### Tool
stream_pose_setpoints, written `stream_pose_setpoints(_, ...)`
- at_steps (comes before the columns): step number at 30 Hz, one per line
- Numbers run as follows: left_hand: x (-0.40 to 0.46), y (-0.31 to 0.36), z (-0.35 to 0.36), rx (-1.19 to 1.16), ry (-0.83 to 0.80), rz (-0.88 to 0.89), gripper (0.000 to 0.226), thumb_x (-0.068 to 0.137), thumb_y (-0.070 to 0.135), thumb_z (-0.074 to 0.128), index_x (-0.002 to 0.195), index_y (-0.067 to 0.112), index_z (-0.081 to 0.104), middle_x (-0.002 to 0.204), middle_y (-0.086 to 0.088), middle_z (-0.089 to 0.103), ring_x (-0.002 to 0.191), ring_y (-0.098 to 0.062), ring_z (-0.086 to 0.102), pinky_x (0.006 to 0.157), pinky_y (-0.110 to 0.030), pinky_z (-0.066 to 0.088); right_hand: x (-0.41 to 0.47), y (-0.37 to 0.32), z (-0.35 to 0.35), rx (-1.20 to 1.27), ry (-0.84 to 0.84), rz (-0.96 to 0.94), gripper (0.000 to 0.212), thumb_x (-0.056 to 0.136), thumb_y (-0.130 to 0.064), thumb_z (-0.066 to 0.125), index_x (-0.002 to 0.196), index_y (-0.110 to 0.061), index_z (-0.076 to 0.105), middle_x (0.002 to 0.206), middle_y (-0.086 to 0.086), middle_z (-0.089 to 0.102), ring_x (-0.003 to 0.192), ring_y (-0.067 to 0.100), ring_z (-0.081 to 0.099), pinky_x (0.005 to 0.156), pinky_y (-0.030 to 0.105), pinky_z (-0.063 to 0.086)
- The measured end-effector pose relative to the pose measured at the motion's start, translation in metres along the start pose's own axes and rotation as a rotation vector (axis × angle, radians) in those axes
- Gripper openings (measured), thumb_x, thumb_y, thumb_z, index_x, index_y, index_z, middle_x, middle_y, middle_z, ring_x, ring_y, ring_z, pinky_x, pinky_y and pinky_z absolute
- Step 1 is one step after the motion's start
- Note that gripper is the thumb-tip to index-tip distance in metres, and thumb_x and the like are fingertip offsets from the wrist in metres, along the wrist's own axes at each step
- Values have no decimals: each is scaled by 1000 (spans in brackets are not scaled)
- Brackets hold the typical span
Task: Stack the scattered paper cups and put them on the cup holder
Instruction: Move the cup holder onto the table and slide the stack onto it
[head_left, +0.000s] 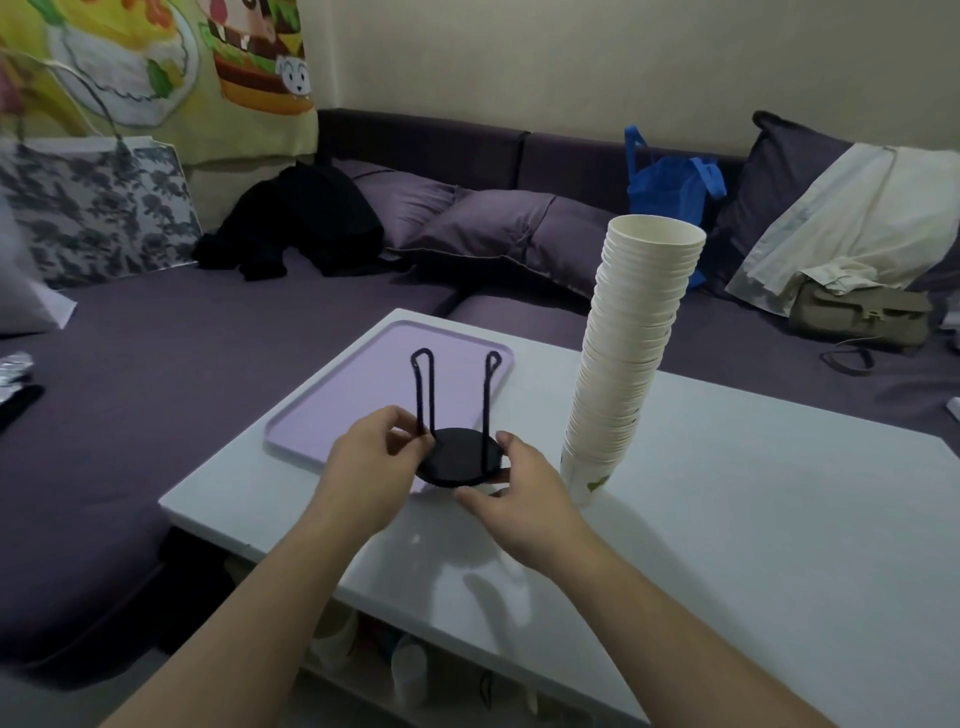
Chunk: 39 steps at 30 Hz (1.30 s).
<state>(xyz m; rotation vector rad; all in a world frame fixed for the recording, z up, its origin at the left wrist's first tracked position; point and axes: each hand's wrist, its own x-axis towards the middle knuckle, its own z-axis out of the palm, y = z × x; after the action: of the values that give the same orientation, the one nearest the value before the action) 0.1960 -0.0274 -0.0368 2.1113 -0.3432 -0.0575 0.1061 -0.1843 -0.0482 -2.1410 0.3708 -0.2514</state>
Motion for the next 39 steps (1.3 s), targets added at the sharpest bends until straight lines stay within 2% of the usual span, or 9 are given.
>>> stream_pose_setpoints(4, -18, 5, 6, 32, -125, 43, 4, 98, 23, 74, 97, 26, 72, 94, 10, 76, 91, -5, 71, 72, -19, 50, -13, 16, -16, -108, -16, 78, 45, 74, -31, 88, 111, -23, 62, 107, -4, 70, 83, 17, 73, 77, 36, 64)
stream_pose_setpoints(13, -53, -1, 27, 158, -338, 66, 8, 94, 24, 76, 97, 31, 76, 97, 17, 78, 98, 0, 72, 95, -32, 59, -51, 40, -42, -221, -132, 84, 51, 87, -18, 83, 131, -30, 61, 110, -18, 63, 95, -1, 62, 65, 7, 45)
stream_pose_setpoints(16, -58, -5, 33, 203, -352, 56, 10, 92, 32, 78, 101, 33, 77, 102, 18, 77, 106, -2, 70, 100, -37, 58, -53, 48, -43, -197, -171, 99, 56, 88, -11, 78, 138, -31, 60, 110, -21, 62, 97, -7, 60, 72, -1, 41)
stream_pose_setpoints(19, -57, -5, 35, 169, -331, 27, 9, 92, 30, 79, 101, 32, 77, 104, 18, 77, 111, -3, 69, 101, -34, 55, -47, 54, -48, -227, -113, 177, 46, 90, -16, 71, 135, -27, 64, 125, -11, 68, 117, 9, 64, 93, 18, 48)
stream_pose_setpoints(24, -53, -4, 42, 157, -275, 15, 5, 95, 28, 78, 97, 30, 74, 104, 18, 75, 107, -3, 67, 90, -24, 47, -35, 64, -74, -108, 186, 391, 17, 86, -9, 61, 103, -9, 60, 96, 1, 62, 77, 12, 56, 58, 27, 41)
stream_pose_setpoints(28, -46, -6, 46, 122, -344, 8, 20, 90, 22, 78, 104, 33, 70, 110, 18, 74, 112, -3, 68, 92, -25, 53, -19, 73, -76, 21, 289, 397, 49, 82, -14, 77, 120, -15, 46, 125, 4, 51, 91, 12, 58, 64, 26, 45)
stream_pose_setpoints(32, -38, 9, 39, 16, -323, -20, 42, 87, 10, 75, 119, 26, 54, 121, 9, 63, 117, -12, 64, 94, -32, 56, -8, 76, -74, 97, 293, 317, 83, 78, -20, 85, 147, -15, 39, 139, 1, 44, 115, 19, 56, 97, 37, 53)
stream_pose_setpoints(35, -35, 47, 24, -124, -142, 138, 51, 91, -2, 66, 133, 23, 50, 130, 6, 58, 121, -15, 62, 90, -21, 50, -5, 79, -74, 116, 286, 222, 80, 75, -19, 85, 144, -18, 45, 137, -3, 51, 112, 13, 57, 94, 31, 51)
stream_pose_setpoints(39, -31, 122, 11, -86, -23, 541, 81, 85, -4, 64, 156, 28, 42, 155, 15, 39, 141, -3, 43, 109, -17, 40, -2, 83, -74, 195, 257, 164, 63, 79, -15, 88, 129, -28, 52, 120, -15, 63, 97, -5, 58, 75, 16, 47)
